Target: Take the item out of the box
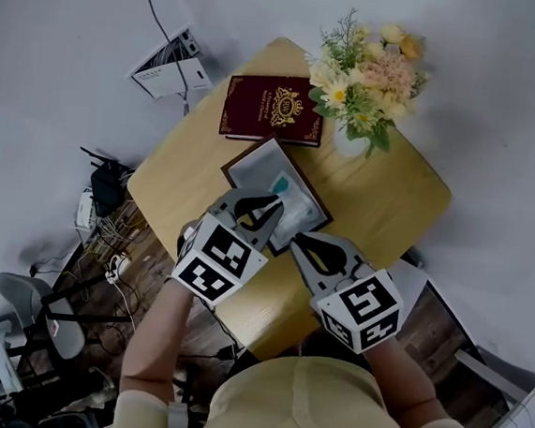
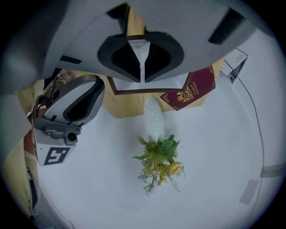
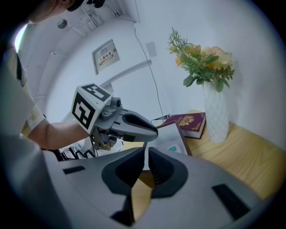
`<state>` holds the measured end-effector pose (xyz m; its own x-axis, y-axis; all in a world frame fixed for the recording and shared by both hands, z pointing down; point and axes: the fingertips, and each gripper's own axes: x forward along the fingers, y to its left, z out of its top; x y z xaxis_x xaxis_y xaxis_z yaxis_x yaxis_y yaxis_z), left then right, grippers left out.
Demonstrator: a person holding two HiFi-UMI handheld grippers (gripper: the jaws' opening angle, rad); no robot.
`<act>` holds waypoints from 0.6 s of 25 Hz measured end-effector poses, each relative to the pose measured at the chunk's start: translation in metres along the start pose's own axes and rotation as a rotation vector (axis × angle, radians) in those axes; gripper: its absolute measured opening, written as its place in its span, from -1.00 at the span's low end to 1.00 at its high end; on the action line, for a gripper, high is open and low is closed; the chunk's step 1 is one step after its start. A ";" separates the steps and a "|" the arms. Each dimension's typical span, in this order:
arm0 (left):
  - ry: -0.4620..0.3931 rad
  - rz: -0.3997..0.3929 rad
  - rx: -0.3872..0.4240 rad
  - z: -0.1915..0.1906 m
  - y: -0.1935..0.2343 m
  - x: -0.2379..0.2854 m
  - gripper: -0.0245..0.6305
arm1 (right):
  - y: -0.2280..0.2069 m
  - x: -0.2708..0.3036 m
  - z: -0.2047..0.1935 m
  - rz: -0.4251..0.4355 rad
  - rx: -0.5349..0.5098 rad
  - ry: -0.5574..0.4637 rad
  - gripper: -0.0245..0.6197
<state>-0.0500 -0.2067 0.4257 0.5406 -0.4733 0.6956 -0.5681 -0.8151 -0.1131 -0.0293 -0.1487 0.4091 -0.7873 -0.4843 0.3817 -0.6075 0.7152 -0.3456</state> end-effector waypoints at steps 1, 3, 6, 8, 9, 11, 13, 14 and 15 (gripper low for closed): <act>0.021 -0.015 0.025 -0.002 -0.001 0.003 -0.84 | 0.000 0.000 0.000 0.002 0.001 0.001 -0.82; 0.058 -0.037 0.079 -0.005 -0.001 0.008 -0.84 | -0.001 -0.001 -0.001 0.006 0.000 0.001 -0.82; 0.119 -0.074 0.148 -0.008 0.000 0.014 -0.84 | -0.002 -0.001 -0.002 0.011 0.000 0.002 -0.82; 0.175 -0.111 0.217 -0.013 -0.002 0.017 -0.84 | -0.002 -0.003 -0.004 0.014 0.001 0.004 -0.82; 0.201 -0.130 0.257 -0.014 -0.004 0.019 -0.84 | -0.001 -0.003 -0.004 0.015 0.000 0.004 -0.82; 0.236 -0.165 0.328 -0.016 -0.006 0.023 -0.79 | -0.002 -0.004 -0.006 0.017 0.000 0.004 -0.82; 0.249 -0.199 0.370 -0.015 -0.007 0.027 -0.65 | -0.002 -0.004 -0.008 0.019 0.004 0.006 -0.82; 0.252 -0.215 0.384 -0.014 -0.008 0.030 -0.65 | -0.002 -0.004 -0.010 0.019 0.006 0.008 -0.82; 0.257 -0.232 0.398 -0.013 -0.008 0.032 -0.65 | -0.002 -0.005 -0.011 0.020 0.008 0.009 -0.82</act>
<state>-0.0363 -0.2104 0.4583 0.4259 -0.2085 0.8804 -0.1447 -0.9763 -0.1612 -0.0234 -0.1425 0.4172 -0.7983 -0.4653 0.3824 -0.5925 0.7207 -0.3600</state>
